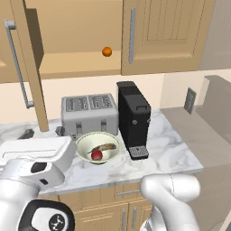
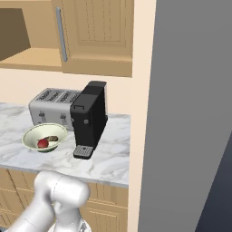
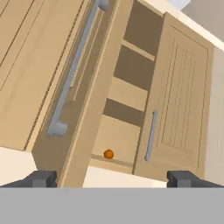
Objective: Open the cabinet. Pick the banana and apple from the cabinet and place them into the bowl. Then close the cabinet.
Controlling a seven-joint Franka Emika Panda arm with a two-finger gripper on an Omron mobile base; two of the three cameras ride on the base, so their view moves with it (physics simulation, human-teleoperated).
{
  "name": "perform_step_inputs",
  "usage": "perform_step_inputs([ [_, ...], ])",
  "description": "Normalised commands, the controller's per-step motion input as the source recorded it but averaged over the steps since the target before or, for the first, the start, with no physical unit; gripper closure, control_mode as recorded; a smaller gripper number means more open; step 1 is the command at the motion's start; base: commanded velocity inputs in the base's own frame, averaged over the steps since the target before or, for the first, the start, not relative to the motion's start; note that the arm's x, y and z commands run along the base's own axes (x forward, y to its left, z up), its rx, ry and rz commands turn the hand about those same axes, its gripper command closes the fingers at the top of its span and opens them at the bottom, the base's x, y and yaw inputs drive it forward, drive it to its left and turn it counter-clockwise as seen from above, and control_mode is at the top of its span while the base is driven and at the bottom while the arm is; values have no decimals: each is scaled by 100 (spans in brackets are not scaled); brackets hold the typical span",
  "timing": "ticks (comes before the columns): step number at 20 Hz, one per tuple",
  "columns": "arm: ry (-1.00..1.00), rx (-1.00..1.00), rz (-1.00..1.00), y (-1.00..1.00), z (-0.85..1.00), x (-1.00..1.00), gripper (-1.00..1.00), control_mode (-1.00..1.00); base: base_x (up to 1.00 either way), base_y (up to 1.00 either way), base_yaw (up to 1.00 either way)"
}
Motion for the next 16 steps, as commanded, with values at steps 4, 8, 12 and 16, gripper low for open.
perform_step_inputs([
  [4, -2, 0, -13, 39, -24, 43, -100, -100, 0, 0, 0],
  [8, -4, 0, -11, 45, -11, 46, -100, -100, 0, 0, 0],
  [12, -4, 0, -9, 48, -4, 42, -100, -100, 0, 0, 0],
  [16, -1, 0, -10, 49, -16, 38, -100, -100, 0, 0, 0],
])
